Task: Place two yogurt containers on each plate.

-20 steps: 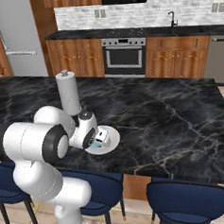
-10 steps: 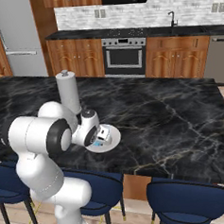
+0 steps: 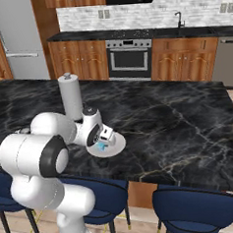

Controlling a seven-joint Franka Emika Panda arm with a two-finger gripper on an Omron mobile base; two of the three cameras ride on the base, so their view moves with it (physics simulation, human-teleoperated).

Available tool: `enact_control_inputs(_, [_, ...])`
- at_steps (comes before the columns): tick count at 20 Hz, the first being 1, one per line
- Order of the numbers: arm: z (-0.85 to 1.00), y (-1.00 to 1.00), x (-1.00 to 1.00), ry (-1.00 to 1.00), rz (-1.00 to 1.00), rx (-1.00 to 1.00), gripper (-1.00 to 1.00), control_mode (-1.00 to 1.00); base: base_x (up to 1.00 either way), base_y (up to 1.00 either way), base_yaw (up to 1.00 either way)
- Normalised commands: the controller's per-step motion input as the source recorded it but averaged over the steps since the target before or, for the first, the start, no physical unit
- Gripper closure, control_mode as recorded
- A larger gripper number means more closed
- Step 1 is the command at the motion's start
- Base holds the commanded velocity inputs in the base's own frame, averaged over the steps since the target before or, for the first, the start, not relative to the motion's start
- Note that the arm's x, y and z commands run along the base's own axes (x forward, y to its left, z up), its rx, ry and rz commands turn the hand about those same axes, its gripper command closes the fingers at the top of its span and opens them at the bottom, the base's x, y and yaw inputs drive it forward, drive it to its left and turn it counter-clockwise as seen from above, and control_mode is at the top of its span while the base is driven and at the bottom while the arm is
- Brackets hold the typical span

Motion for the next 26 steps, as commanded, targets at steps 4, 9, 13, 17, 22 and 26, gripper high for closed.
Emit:
enact_control_inputs(4, [0.42,0.0,-0.21,-0.02,0.0,-0.03,-1.0,-1.0,0.0,0.0,0.0])
enact_control_inputs(9, [0.24,0.0,-0.21,0.0,-0.02,-0.01,-1.0,-1.0,0.0,0.0,0.0])
enact_control_inputs(13, [0.6,0.0,-0.5,-0.13,-0.01,0.0,-1.0,-1.0,0.0,0.0,0.0])
enact_control_inputs(17, [0.81,0.0,-0.58,-0.3,0.0,0.0,-1.0,-1.0,0.0,0.0,0.0])
enact_control_inputs(22, [0.75,0.0,-0.72,-0.36,0.0,0.0,-1.0,-1.0,0.0,0.0,0.0])
enact_control_inputs(26, [0.63,0.0,-0.67,-0.33,0.0,0.0,-1.0,-1.0,0.0,0.0,0.0])
